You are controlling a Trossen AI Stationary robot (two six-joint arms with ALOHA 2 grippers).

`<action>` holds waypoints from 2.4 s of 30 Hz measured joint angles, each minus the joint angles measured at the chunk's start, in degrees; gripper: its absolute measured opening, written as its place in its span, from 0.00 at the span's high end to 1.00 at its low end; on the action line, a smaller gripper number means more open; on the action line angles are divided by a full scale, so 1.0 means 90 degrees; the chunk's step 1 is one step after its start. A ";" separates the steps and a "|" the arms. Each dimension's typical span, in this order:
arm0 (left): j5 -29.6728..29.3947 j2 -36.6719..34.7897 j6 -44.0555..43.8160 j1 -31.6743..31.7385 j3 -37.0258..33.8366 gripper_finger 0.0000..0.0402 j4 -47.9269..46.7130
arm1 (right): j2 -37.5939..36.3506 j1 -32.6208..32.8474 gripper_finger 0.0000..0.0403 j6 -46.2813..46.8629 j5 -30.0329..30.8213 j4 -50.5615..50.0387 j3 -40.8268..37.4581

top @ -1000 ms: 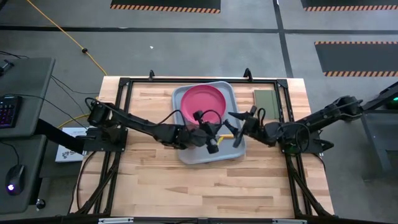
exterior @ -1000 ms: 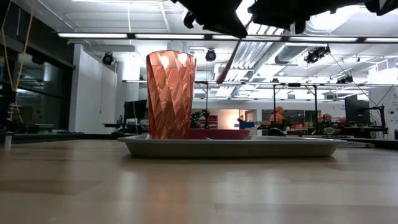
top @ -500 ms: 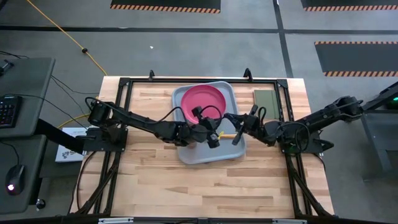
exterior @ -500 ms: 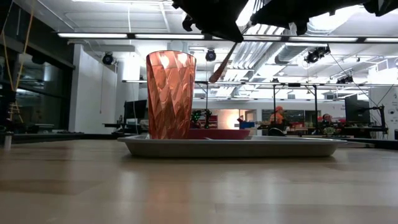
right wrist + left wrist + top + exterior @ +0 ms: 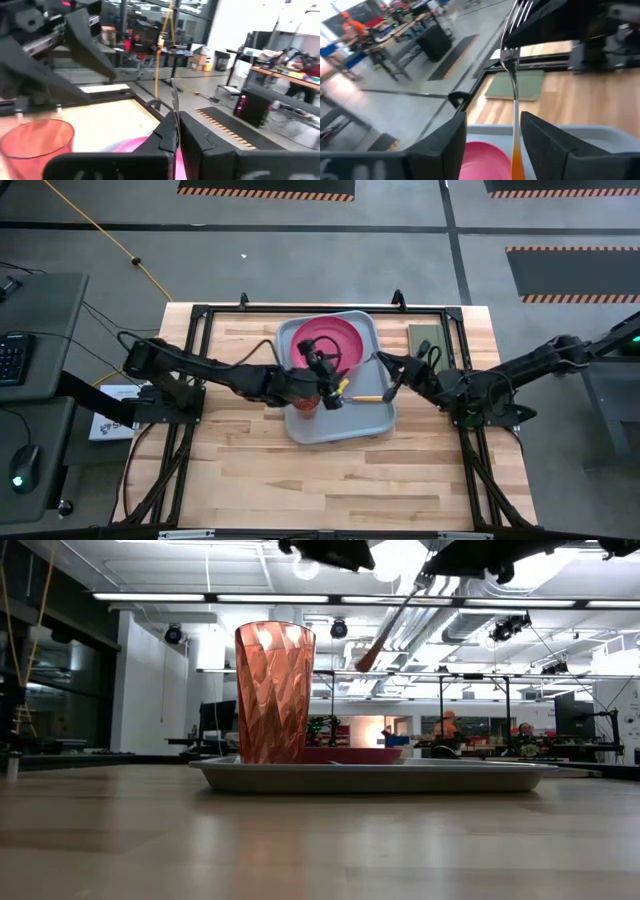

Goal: Pick and place plate/cup/fork/spoon on tray
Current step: Put the orange fork on the gray serving tray to the bottom of the yellow spoon

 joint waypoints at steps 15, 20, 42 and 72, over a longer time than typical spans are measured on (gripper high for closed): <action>0.1777 -0.2543 -0.0337 -0.0821 -0.1564 0.51 0.0553 | 0.0660 -0.0934 1.00 0.1428 -0.3712 -0.7023 0.2898; 0.1846 -0.2963 0.0086 -0.1160 -0.2686 0.51 0.2187 | 0.1944 -0.1481 1.00 0.0248 -0.5812 -0.7913 0.3979; 0.0971 -0.4131 0.0328 -0.2521 -0.2924 0.51 0.1492 | 0.4870 -0.2092 1.00 -0.1964 -0.7016 -0.9323 0.5795; 0.0972 -0.4069 0.0005 -0.2538 -0.2929 0.51 0.0948 | 0.5052 -0.2035 1.00 -0.2415 -0.7386 -0.9129 0.5787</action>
